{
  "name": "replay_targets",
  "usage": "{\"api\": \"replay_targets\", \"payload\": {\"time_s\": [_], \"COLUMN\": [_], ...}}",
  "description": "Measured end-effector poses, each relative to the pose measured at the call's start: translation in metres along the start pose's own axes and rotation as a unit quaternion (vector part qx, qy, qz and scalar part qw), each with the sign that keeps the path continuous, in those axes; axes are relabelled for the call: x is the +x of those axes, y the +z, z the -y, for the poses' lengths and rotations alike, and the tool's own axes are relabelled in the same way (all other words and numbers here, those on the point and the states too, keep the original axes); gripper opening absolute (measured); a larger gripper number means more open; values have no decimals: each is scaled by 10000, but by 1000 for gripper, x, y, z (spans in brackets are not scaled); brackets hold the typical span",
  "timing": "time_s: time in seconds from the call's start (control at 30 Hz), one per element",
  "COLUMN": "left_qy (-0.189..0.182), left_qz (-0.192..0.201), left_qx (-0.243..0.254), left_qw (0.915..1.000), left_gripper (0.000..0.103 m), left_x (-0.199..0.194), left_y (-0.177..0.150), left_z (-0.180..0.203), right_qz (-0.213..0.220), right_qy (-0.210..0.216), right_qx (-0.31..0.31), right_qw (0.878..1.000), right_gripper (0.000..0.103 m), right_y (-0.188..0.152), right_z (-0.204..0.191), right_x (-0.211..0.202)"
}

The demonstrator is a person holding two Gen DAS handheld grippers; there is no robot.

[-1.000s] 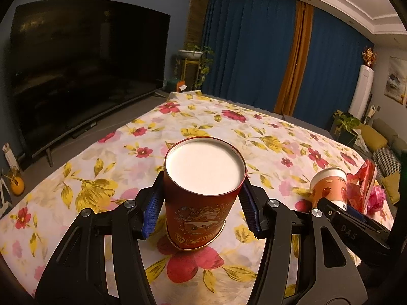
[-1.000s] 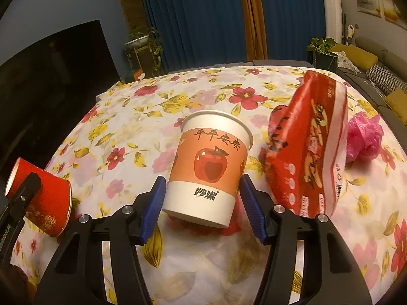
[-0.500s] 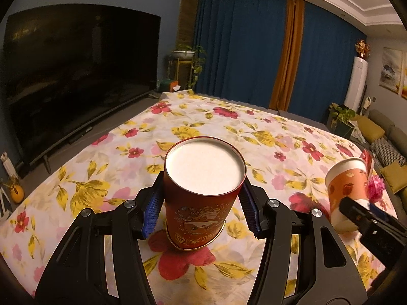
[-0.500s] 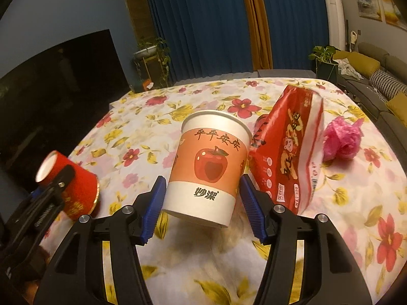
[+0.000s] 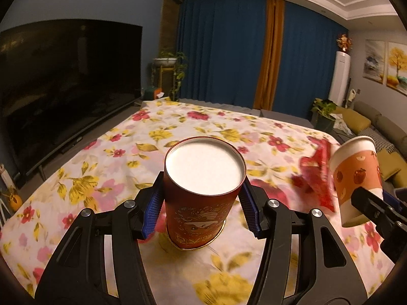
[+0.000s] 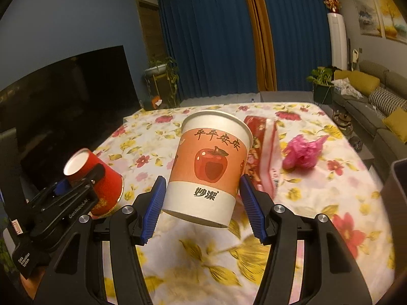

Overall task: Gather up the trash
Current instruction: 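Carry the red cup and apple-print cup over the grey bin with both tools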

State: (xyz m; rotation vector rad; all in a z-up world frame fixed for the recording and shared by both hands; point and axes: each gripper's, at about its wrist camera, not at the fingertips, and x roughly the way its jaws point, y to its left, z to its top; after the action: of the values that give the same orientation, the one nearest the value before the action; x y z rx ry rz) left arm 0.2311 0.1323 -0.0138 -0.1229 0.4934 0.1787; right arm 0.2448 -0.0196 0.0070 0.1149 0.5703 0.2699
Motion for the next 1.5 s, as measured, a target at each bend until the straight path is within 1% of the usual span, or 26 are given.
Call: {"api": "replay_targets", "payload": {"time_s": [0.23,0.5,0.77,0.97,1.27,1.5], "left_qy": [-301,-668,-1066,-1397,-1974,-2277], "left_qz": [128,206,251,277,287,266], "left_qx": [256,493,795,1010,1296,1362], "left_qw": [9991,9963,9908,9846,9713,9638], "left_gripper": [54,54,54,54,54,54], "left_x": [-36,-63,-84,-97,-110,-111], "left_y": [-9,-20,-33,-42,-58,-64], "left_z": [41,94,155,203,273,312], "right_qz": [248,435,638,768,967,1046], "right_qy": [-74,-396,-729,-1081,-1659,-2083], "right_qx": [11,114,288,467,657,841], "right_qw": [9997,9982,9949,9901,9792,9688], "right_gripper": [58,58,59,59,59,59], "right_y": [-7,-19,-27,-34,-45,-55], "right_z": [27,75,124,168,220,257], "right_x": [-48,-96,-136,-162,-195,-208]}}
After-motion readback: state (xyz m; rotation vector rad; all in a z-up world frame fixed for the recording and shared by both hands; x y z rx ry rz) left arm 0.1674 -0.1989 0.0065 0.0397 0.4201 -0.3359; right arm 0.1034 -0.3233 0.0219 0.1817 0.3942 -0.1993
